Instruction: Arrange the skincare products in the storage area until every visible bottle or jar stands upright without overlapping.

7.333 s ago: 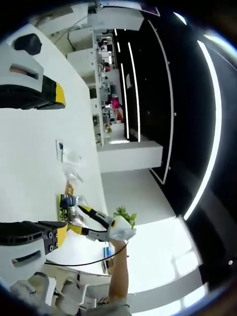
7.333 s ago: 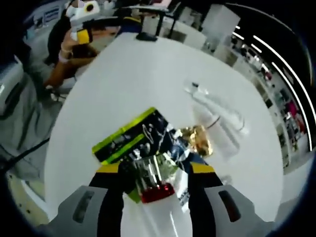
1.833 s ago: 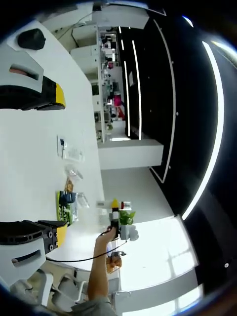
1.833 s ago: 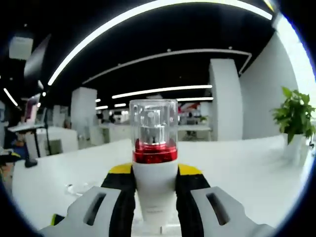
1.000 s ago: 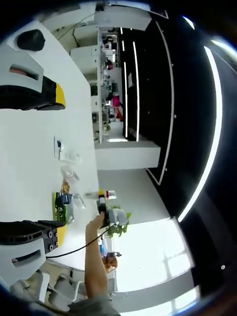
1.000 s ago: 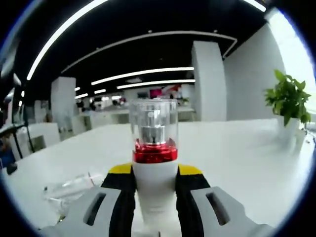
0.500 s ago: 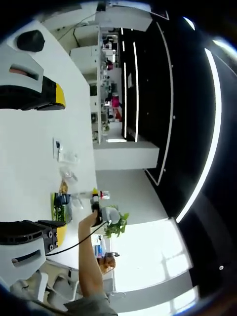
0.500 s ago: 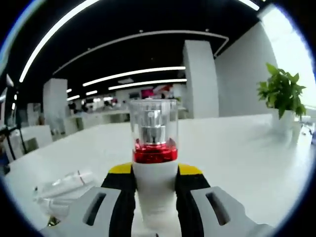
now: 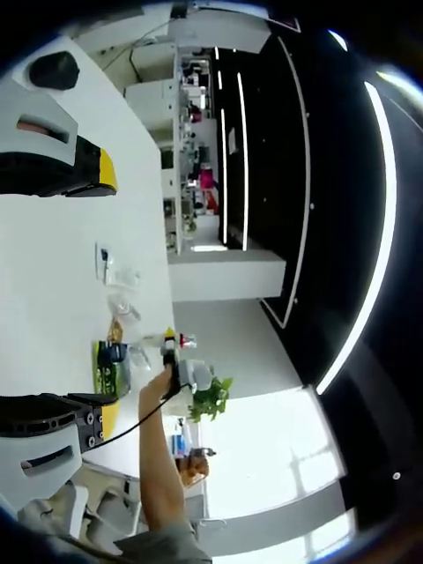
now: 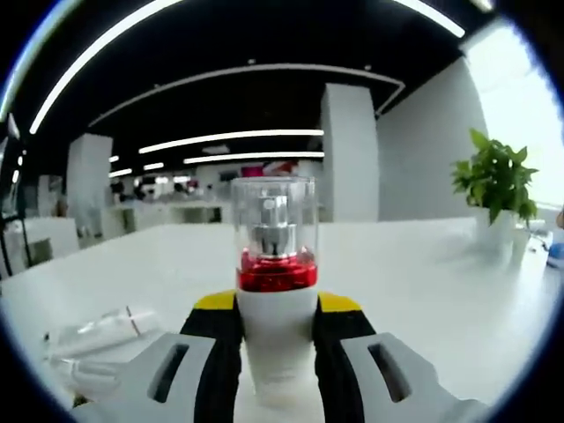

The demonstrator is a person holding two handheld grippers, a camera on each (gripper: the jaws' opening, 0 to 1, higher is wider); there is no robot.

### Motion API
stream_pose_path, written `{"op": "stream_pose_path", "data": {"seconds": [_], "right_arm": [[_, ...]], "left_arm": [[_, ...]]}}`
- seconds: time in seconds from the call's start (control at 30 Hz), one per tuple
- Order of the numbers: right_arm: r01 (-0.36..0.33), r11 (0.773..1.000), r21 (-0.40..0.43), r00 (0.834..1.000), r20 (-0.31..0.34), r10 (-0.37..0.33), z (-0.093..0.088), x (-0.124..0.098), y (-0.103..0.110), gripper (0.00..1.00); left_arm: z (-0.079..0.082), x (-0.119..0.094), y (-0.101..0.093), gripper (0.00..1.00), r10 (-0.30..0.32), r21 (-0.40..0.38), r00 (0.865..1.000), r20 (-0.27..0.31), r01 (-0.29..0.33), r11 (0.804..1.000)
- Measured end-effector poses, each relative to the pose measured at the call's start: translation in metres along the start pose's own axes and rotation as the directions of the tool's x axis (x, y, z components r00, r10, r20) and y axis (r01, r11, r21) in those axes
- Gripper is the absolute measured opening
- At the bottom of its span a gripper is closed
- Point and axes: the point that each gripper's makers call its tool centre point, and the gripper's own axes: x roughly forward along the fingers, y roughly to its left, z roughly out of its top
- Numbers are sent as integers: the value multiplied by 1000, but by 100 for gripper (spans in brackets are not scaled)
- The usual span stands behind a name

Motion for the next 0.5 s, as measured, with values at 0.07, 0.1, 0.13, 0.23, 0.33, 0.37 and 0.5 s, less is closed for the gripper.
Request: {"op": "stream_pose_path", "data": {"seconds": [0.07, 0.1, 0.13, 0.23, 0.33, 0.37, 0.5], "right_arm": [[15, 1000, 3, 1000, 5, -15, 0, 1, -1, 29], [24, 1000, 3, 1000, 3, -24, 0, 1, -1, 29], [36, 999, 4, 999, 0, -36, -1, 0, -1, 29], [46, 999, 5, 999, -12, -46, -1, 3, -2, 29], [61, 998, 2, 998, -18, -60, -1, 6, -3, 30], [62, 998, 0, 998, -18, -62, -1, 7, -3, 30], [48, 986, -160, 995, -74, -61, -10, 13, -2, 35]], "left_arm": [[0, 0, 1, 95, 2, -2, 1000, 1, -2, 1000], [0, -1, 1, 95, 3, -1, 1000, 3, -3, 1000], [0, -1, 1, 95, 4, -1, 1000, 3, -4, 1000], [1, -1, 1, 95, 5, -3, 1000, 4, -5, 1000], [1, -1, 1, 95, 3, -2, 1000, 5, -3, 1000], [1, -1, 0, 95, 1, -1, 1000, 6, -1, 1000], [2, -1, 0, 95, 0, -3, 1000, 9, 0, 1000]]}}
